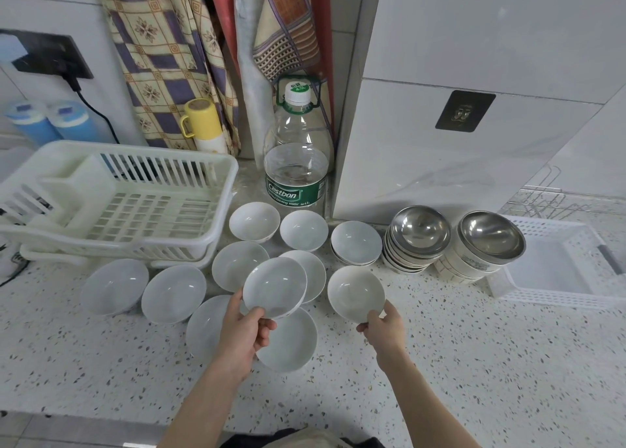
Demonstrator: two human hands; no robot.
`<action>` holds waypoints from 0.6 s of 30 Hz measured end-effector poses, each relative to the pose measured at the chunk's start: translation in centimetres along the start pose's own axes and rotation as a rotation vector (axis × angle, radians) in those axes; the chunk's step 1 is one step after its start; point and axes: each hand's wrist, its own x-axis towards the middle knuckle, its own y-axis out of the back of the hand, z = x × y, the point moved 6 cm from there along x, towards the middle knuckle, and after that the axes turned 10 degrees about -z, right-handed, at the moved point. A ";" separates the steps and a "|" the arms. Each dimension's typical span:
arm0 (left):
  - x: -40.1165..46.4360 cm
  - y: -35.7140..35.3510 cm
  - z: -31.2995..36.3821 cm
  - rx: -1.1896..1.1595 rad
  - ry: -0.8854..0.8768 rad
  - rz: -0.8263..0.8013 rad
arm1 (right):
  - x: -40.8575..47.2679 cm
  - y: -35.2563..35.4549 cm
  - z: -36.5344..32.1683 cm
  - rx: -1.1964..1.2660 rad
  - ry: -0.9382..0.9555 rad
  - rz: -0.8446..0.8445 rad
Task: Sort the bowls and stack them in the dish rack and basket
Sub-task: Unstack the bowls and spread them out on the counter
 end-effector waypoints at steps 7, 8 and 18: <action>-0.2 0.0 -0.3 0.033 0.013 0.008 | 0.2 -0.5 0.2 0.019 0.014 -0.015; -0.2 0.0 -0.4 0.040 0.015 0.011 | 0.2 -0.5 0.2 0.024 0.013 -0.017; -0.6 -1.1 -0.4 0.114 -0.020 -0.051 | 0.3 -0.4 1.2 0.164 -0.048 -0.101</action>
